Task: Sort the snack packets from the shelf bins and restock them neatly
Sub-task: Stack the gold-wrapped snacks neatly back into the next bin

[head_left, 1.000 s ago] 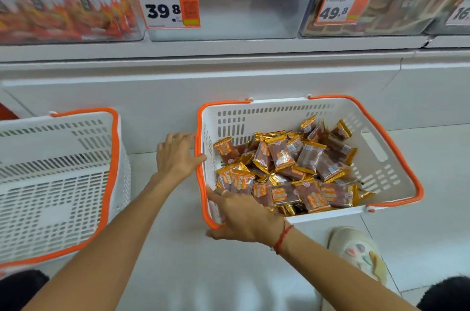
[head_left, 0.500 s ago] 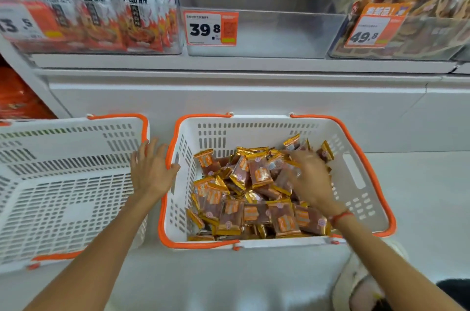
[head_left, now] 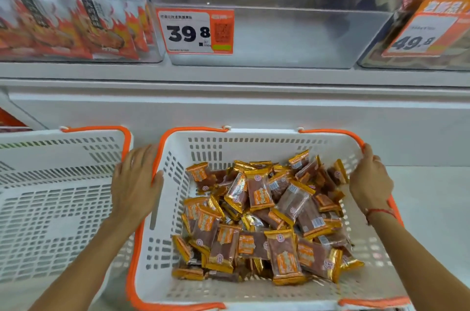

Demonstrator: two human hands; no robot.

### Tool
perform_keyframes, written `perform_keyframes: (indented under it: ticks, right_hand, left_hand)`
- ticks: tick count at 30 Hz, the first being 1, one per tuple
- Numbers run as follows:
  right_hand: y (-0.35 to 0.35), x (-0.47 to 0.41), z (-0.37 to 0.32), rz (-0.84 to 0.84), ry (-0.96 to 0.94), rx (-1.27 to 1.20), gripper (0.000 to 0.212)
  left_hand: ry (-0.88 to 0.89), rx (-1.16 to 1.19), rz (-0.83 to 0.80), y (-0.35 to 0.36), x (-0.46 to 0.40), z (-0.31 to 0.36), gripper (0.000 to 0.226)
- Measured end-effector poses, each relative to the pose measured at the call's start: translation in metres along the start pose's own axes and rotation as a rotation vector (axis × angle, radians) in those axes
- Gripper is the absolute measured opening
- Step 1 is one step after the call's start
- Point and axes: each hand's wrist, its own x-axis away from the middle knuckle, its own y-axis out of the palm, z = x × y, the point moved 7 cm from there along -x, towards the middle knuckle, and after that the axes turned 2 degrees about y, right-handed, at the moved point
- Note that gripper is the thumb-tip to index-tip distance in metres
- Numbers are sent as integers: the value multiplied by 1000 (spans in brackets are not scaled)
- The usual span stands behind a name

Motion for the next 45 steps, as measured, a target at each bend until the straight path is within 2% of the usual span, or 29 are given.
perform_keyframes:
  ticks: [12, 17, 19, 21, 24, 25, 27, 30, 32, 36, 38, 39, 42, 43, 45]
  right_hand:
    - [4, 8, -27, -39, -37, -49, 50]
    - [10, 18, -38, -30, -52, 15, 59]
    - [4, 27, -50, 45, -94, 13, 62]
    - [4, 41, -74, 59, -220, -38, 54]
    - [32, 65, -123, -190, -475, -98, 30]
    - [45, 72, -137, -284, -523, -86, 27]
    - [72, 81, -161, -405, -573, -14, 34]
    - [114, 89, -176, -504, -604, 205, 61]
    - [131, 90, -176, -537, -578, 255, 69]
    - [128, 90, -185, -508, -598, 59, 64]
    - [121, 92, -194, -625, -542, -221, 53]
    - [119, 92, -196, -712, -490, -346, 47]
    - [116, 95, -202, -944, -324, -659, 41]
    - [114, 95, -202, -995, -248, -778, 41]
    - [107, 93, -198, -1017, -216, -886, 43]
  left_hand:
    - [-58, -75, -58, 5, 15, -19, 65]
    - [-73, -106, -91, 9, 14, -19, 67]
    - [-81, -116, -89, 7, 13, -18, 66]
    - [-98, -99, -67, 6, 12, -18, 64]
    - [-76, -43, 40, 1, 9, -17, 56]
    - [-71, -42, 69, 0, 7, -16, 54]
    - [-37, -47, 121, -3, -2, -8, 53]
    - [85, -2, 148, -2, -15, 16, 47]
    - [80, 19, 100, 4, -23, 21, 47]
    - [98, 77, 71, 10, -25, 31, 40]
    - [129, 148, -12, 14, -20, 55, 33]
    - [102, 241, -124, 27, -18, 65, 33]
    - [-109, 757, -631, 78, -4, 89, 60]
    - [-145, 910, -721, 87, 0, 96, 63]
    - [-142, 1044, -694, 94, 3, 100, 41]
